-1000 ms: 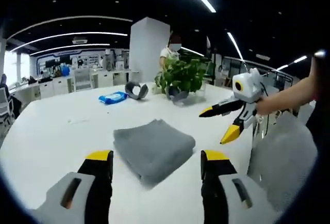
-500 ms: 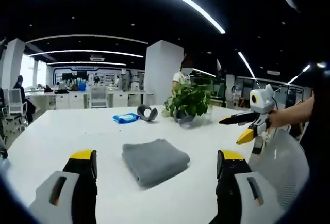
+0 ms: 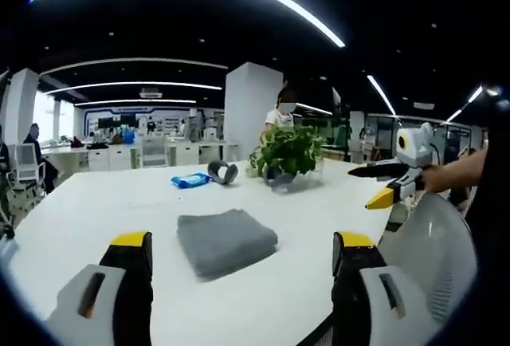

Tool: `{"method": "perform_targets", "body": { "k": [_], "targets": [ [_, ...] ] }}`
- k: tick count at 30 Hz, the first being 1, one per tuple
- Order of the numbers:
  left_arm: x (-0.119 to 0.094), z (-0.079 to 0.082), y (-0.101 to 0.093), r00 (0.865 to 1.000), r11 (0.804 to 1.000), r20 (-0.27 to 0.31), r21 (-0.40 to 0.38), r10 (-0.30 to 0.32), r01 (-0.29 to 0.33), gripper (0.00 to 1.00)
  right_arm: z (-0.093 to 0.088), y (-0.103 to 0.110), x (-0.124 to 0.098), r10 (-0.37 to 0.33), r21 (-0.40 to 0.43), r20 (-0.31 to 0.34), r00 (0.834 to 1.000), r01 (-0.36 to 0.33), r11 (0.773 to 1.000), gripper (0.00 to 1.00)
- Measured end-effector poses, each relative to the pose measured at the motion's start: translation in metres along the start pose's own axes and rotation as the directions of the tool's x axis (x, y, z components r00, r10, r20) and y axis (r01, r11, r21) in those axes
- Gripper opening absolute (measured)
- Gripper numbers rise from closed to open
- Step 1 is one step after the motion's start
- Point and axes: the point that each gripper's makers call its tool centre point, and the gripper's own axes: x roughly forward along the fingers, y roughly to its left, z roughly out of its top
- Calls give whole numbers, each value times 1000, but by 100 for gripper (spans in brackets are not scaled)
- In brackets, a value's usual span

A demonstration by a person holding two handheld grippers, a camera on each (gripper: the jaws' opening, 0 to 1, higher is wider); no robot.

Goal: Fold the towel on the table until its edges align and the towel forms a compact rectangular stack.

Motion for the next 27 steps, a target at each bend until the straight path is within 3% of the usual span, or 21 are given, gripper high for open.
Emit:
{"method": "perform_targets", "body": {
  "k": [3,7,12,17,21,27],
  "targets": [
    [-1,3,1,1000,998,19,65,17,-19,93,-5,0,-4,-6,9,23,1000,6,1000,99],
    [0,-9,5,999,997,-29,68,32,-30,93,-13,8,-5,27,10,21,999,-27,1000,99],
    [0,-22,15,992,993,-97,94,75,-66,93,-9,6,-5,23,35,59,998,-26,999,99],
    [-3,-24,20,991,992,-100,90,95,-86,93,-17,8,-4,32,5,16,999,-32,999,95],
    [-5,-22,25,989,990,-86,80,123,-116,93,-14,13,-4,54,8,29,998,-54,998,93],
    [-3,-25,20,990,991,-107,106,89,-78,93,-19,16,-4,46,8,-19,999,-46,999,89]
  ]
}}
